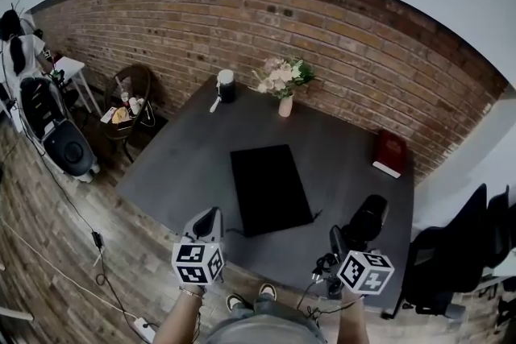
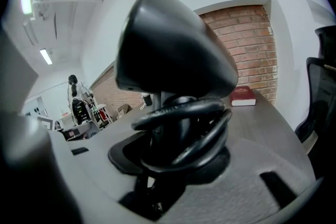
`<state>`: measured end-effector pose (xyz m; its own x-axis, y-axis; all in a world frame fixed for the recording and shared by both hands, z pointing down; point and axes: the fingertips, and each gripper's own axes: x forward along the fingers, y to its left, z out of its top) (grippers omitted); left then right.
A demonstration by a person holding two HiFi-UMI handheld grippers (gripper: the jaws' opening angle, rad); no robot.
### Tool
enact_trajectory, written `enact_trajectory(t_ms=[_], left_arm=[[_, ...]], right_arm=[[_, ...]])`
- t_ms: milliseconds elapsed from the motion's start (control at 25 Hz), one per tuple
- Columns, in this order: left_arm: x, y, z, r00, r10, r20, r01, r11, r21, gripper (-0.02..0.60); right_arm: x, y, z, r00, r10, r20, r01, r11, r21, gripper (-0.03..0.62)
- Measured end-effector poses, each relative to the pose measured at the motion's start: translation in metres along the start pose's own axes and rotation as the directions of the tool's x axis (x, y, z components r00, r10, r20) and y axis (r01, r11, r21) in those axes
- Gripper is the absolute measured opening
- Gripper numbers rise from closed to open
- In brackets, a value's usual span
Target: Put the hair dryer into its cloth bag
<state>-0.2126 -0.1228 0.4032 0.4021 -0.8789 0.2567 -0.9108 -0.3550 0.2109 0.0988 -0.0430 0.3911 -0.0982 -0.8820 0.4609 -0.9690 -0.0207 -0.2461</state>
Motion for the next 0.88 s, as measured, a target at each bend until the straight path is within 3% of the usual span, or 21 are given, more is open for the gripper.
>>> enact_trajectory(t_ms=[560, 880], left_arm=[[0.022, -0.016, -0.013, 0.998, -0.028, -0.058, 0.028, 1.0, 0.004, 0.003], [0.032, -0.027, -0.068, 0.981, -0.043, -0.19, 0.042, 0.999, -0.006, 0.003]], right_arm=[[0.019, -0.006, 0.007, 0.999, 0.019, -0.041, -0.019, 1.0, -0.001, 0.173], [0.029, -0.013, -0.035, 0.987, 0.049, -0.152, -0.048, 0.999, 0.006, 0.173]])
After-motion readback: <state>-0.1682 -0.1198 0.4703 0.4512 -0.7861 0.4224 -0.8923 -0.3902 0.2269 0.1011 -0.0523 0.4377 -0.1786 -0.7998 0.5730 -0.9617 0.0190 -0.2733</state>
